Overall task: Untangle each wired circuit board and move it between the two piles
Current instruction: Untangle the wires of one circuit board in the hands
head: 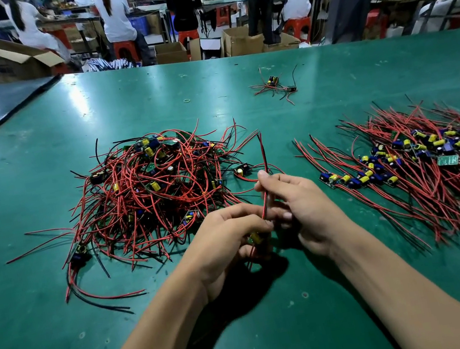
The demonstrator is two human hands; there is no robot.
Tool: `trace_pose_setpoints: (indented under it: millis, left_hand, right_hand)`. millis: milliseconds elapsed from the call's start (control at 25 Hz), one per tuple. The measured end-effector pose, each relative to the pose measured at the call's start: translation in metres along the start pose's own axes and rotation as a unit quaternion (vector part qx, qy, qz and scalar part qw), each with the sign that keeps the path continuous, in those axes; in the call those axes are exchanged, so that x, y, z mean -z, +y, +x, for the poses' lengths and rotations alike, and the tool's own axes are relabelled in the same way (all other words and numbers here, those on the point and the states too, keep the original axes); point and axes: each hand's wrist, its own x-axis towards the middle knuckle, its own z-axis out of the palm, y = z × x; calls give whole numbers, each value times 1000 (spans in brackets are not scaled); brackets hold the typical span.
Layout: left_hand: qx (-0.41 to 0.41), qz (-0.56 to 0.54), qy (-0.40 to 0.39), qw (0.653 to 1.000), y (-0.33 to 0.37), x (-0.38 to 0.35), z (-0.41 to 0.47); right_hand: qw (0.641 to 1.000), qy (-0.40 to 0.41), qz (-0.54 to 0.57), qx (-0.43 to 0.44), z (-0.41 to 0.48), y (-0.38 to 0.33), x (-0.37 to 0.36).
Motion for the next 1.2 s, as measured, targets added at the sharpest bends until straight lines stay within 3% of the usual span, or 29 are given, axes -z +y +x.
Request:
trace_pose_setpoints:
  millis: [200,320,560,720,840,960,1040,1200]
  left_hand:
    - [-42,73,54,995,-6,-2,1]
    - [-43,61,67,995,-7,-3,-1]
    - [-49,41,90,994,-9,-4,-1]
    - [-58,71,86,992,-11,-5,-1]
    - [-60,83,70,992,-11,-6,-2]
    - [-72,90,34,993,-8,-5,-3]
    - [-66,73,19,995,-6,-5,-2]
    - [-40,9,16,999,-3,-5,1]
  right_hand:
    - [998,-49,-38,18,-7,-6,0]
    - [994,-81,-75,-2,-13,-5,3]
    - [985,2,-155,75,-10,-4,2]
    - [993,93,-49,62,-2,-8,6]
    - [994,65,89,-26,2,-10,7]
    - [984,16,155,-82,2,-14,10]
    - [987,-1,138,-87,2,-14,12]
    - [998,-28,1,-53,-1,-8,6]
